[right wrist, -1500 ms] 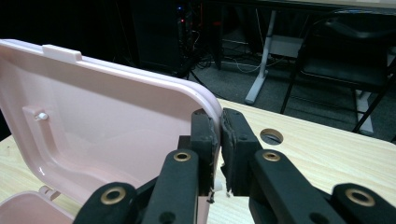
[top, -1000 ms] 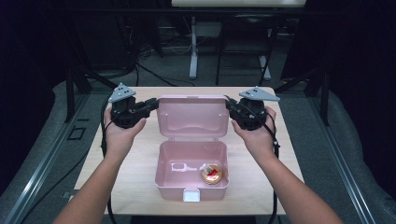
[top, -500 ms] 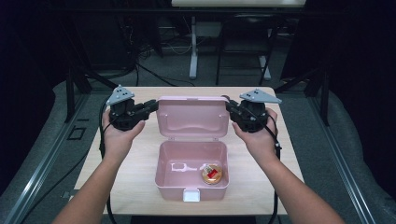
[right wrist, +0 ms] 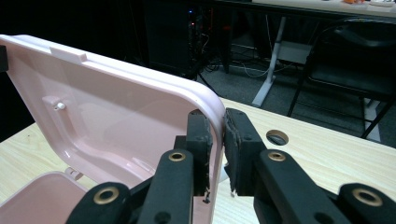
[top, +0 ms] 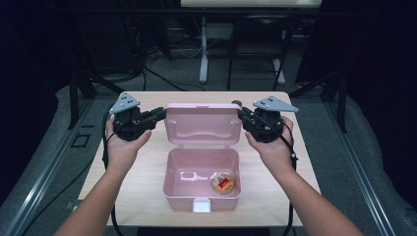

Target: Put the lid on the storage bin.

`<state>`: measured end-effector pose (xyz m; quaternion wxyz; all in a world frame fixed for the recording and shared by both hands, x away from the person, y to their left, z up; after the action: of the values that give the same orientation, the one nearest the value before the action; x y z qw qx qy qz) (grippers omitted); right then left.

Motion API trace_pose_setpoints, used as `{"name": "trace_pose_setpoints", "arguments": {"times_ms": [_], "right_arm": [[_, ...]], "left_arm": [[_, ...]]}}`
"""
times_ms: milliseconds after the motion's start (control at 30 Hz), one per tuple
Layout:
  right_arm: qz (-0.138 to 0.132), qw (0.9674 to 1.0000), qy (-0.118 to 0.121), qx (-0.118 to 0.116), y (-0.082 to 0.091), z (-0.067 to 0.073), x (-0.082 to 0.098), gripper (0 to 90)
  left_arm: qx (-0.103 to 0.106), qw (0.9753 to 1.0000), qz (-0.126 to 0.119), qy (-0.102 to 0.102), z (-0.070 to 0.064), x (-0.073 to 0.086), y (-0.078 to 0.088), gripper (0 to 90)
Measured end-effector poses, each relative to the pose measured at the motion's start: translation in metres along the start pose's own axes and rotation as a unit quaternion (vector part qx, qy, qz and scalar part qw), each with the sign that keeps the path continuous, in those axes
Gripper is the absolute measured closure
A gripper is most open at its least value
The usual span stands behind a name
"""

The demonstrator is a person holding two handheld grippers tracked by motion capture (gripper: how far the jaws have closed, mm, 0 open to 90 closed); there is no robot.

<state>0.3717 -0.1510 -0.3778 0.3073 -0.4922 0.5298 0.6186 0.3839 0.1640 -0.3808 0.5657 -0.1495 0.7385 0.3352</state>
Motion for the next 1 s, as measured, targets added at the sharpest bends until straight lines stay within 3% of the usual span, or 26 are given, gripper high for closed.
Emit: {"name": "trace_pose_setpoints", "arguments": {"times_ms": [1000], "right_arm": [[-0.001,0.9999,0.006,-0.015,0.017,0.004,0.005,77.4]], "left_arm": [[0.013,0.9999,0.002,-0.004,-0.012,0.006,0.013,79.8]]}}
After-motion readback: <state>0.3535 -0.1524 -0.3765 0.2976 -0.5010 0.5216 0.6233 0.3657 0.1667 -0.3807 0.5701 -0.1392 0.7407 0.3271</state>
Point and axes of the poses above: each handheld gripper's, and its own axes: y roughly backward along the jaws, x roughly out of its underside, z roughly to its left, the point moved 3 cm from there along -y, roughly forward along the jaws, and after that the axes turned 10 degrees about x, right-handed, at the moved point
